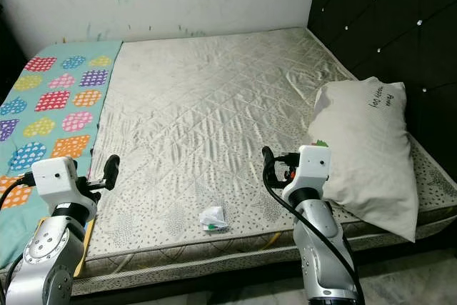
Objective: Clean up the room
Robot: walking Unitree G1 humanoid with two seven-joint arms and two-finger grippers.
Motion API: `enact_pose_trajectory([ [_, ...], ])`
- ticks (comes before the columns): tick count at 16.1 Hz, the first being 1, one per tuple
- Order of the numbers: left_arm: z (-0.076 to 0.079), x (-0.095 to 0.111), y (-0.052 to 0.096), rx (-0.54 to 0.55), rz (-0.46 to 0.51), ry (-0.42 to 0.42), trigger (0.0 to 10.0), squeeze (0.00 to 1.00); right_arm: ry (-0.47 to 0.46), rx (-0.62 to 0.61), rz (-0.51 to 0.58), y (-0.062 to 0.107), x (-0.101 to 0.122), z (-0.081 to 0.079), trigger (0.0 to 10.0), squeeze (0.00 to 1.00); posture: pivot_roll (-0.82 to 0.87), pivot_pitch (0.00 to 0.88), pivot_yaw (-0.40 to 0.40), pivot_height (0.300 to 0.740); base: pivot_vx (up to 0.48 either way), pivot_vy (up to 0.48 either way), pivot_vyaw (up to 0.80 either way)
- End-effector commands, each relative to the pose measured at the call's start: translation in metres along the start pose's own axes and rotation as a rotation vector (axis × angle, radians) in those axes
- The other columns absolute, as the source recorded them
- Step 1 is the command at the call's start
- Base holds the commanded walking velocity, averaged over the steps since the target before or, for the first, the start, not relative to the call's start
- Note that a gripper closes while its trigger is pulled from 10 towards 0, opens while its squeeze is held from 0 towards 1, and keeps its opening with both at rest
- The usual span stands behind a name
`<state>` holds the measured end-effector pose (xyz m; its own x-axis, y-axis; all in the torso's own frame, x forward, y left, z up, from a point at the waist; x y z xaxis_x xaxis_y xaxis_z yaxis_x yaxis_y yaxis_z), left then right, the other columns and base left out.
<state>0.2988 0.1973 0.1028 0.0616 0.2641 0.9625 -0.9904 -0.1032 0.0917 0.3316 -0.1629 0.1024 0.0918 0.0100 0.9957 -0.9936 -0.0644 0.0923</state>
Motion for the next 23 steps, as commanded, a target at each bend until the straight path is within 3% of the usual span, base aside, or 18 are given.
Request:
enact_pose_trajectory([
  [1, -0.004, -0.001, 0.000, 0.015, -0.009, -0.006, 10.0, 0.00, 0.006, 0.016, 0.021, 0.000, 0.007, -0.003, 10.0, 0.00, -0.09, 0.038, 0.048, 0.715, 0.000, 0.000, 0.00],
  [12, -0.005, -0.001, 0.001, 0.030, -0.005, -0.001, 10.0, 0.00, 0.018, 0.033, 0.022, -0.001, 0.007, -0.005, 10.0, 0.00, -0.09, 0.045, 0.040, 0.580, 0.000, 0.000, 0.00],
  [15, -0.015, 0.003, 0.001, 0.101, 0.014, -0.016, 10.0, 0.00, 0.037, 0.059, 0.023, -0.003, 0.007, -0.008, 10.0, 0.00, -0.09, 0.044, 0.037, 0.580, 0.000, 0.000, 0.00],
  [23, -0.016, 0.003, 0.000, 0.106, 0.014, -0.002, 10.0, 0.00, 0.080, 0.120, 0.046, -0.003, 0.011, -0.018, 10.0, 0.00, -0.09, 0.041, 0.036, 0.580, 0.000, 0.000, 0.00],
])
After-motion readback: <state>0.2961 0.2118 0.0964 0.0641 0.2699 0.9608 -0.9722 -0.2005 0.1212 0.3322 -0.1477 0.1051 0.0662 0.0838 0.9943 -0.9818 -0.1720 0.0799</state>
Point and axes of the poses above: a point about 5 cm out from each wrist's last joint towards the gripper, its own y axis pointing back from the gripper into the wrist, its own x axis along the axis of the wrist's last joint, z = x × y, the point moved 5 cm from there along -y, pointing out of the wrist towards the gripper, and after that the axes turned 7 degrees about y, right-handed, at the moved point
